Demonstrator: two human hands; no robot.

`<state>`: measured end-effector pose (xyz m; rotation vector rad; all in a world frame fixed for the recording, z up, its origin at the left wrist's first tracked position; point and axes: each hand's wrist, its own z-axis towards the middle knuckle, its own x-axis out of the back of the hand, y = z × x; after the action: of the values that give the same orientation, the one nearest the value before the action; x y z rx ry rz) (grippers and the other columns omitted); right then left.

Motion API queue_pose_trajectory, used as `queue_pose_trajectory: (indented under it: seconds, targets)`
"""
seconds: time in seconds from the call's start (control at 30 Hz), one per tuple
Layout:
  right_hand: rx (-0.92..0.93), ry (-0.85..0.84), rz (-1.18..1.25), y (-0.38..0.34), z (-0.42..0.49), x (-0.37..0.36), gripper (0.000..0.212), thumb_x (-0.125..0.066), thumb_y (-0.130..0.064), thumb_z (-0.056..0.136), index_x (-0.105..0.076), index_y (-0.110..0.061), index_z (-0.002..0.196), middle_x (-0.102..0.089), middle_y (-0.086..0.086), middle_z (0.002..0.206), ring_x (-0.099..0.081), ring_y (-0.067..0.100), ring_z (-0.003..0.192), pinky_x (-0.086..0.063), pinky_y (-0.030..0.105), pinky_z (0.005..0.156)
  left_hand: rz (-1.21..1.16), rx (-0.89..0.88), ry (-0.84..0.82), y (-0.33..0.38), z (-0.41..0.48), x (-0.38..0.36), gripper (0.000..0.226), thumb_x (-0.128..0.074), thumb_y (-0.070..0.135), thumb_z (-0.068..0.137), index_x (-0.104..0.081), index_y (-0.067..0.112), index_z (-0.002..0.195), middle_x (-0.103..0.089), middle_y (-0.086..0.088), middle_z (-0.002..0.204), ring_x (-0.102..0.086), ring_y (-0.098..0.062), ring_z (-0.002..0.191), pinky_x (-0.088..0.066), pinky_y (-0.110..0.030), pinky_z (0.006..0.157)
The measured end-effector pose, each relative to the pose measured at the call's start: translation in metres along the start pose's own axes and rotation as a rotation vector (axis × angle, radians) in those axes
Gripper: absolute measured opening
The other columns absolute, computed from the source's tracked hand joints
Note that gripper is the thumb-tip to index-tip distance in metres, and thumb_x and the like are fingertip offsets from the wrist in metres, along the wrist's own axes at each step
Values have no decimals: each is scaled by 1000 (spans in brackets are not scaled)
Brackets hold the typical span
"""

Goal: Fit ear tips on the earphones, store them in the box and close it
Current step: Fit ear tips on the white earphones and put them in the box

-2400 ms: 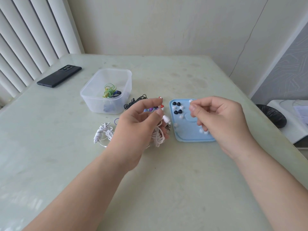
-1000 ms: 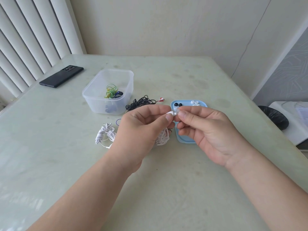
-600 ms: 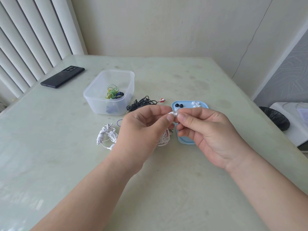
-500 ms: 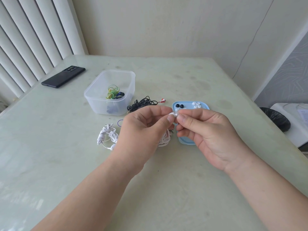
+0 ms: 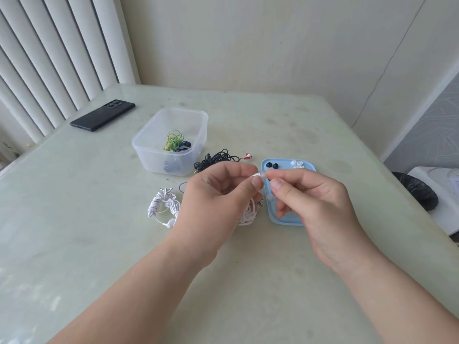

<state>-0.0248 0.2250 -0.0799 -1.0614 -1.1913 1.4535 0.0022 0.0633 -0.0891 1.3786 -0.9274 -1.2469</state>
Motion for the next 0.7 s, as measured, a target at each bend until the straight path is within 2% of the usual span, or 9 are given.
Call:
queue_pose_trajectory:
  seconds: [0.1, 0.23, 0.33, 0.43, 0.5, 0.6, 0.7]
  targets:
    - [5, 8, -21, 2, 2, 2, 20, -66, 0, 93, -80, -13, 99, -61, 1, 66, -54, 19, 62, -51, 23, 59, -44, 36, 1, 2, 0, 0, 10, -75, 10, 93, -74, 8, 103, -76, -12, 87, -69, -21, 73, -59, -37, 67]
    - [-4, -45, -68, -1, 2, 0, 23, -67, -2, 94, -78, -20, 102, -65, -4, 71, -57, 15, 63, -52, 25, 60, -82, 63, 21, 9, 0, 0, 9, -73, 12, 95, -74, 9, 104, -75, -20, 95, -68, -23, 69, -63, -46, 65]
    - [7, -68, -151, 2, -1, -3, 22, -69, -6, 94, -77, -25, 102, -69, -8, 70, -60, 12, 67, -53, 29, 63, -73, 83, 56, 15, -3, -2, 6, -71, 13, 97, -74, 11, 102, -74, -21, 96, -66, -22, 67, -60, -38, 55]
    - [-13, -10, -140, -1, 0, -10, 21, -67, -8, 96, -76, -26, 101, -70, -7, 67, -60, 8, 59, -52, 23, 60, -111, 106, 56, 26, -4, 1, 5, -72, 16, 97, -76, 13, 98, -74, -14, 90, -69, -19, 70, -55, -30, 51]
    - [-18, 28, -143, -6, 5, -13, 22, -66, -6, 96, -76, -25, 98, -72, -3, 70, -60, 9, 57, -50, 21, 56, -134, 134, 51, 34, 4, 4, 10, -70, 19, 98, -74, 11, 102, -73, -11, 90, -69, -19, 74, -56, -29, 54]
    - [-41, 23, -138, -14, 21, -23, 20, -65, -2, 95, -76, -18, 101, -73, 5, 76, -60, 14, 60, -48, 23, 51, -159, 172, 100, 56, 26, 23, 14, -68, 13, 100, -69, 7, 112, -70, -14, 103, -70, -23, 84, -61, -32, 67]
    - [-62, -31, -134, -23, 40, -40, 18, -66, -3, 95, -76, -16, 104, -75, 9, 81, -61, 15, 60, -49, 27, 51, 35, 142, 131, 81, 58, 51, 33, -63, -6, 95, -67, 9, 124, -68, -17, 121, -70, -28, 89, -65, -41, 78]
